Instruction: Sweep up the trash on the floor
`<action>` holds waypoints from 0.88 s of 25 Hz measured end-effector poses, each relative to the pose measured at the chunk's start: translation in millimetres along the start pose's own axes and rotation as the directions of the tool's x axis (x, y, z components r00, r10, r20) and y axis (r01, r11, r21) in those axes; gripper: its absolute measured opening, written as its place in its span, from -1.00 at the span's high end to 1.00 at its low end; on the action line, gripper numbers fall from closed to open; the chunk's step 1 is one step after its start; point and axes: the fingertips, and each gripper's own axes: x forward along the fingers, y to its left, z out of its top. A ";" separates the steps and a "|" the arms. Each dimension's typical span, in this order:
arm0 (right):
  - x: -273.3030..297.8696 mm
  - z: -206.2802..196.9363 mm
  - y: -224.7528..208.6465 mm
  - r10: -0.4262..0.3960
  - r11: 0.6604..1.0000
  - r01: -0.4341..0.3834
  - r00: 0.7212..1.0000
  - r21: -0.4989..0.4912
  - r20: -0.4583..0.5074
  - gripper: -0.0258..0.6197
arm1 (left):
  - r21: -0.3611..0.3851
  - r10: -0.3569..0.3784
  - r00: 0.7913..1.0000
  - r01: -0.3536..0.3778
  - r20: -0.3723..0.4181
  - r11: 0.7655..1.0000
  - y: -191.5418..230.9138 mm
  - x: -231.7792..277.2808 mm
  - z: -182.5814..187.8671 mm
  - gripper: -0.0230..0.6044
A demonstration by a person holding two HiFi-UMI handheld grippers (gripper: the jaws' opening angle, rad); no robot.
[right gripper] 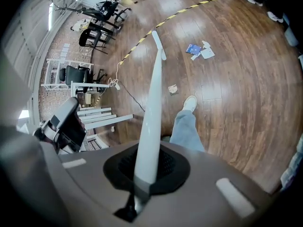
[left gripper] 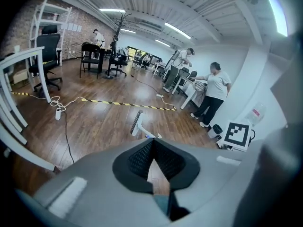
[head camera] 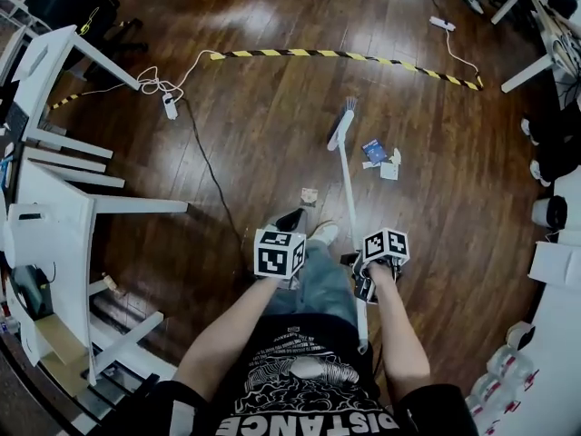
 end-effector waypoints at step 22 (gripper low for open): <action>79.5 -155.3 -24.6 -0.044 0.997 0.023 0.947 -0.068 -0.319 0.92 | -0.185 0.096 0.995 -0.099 -0.022 0.978 7.6 -84.0 -144.9 0.91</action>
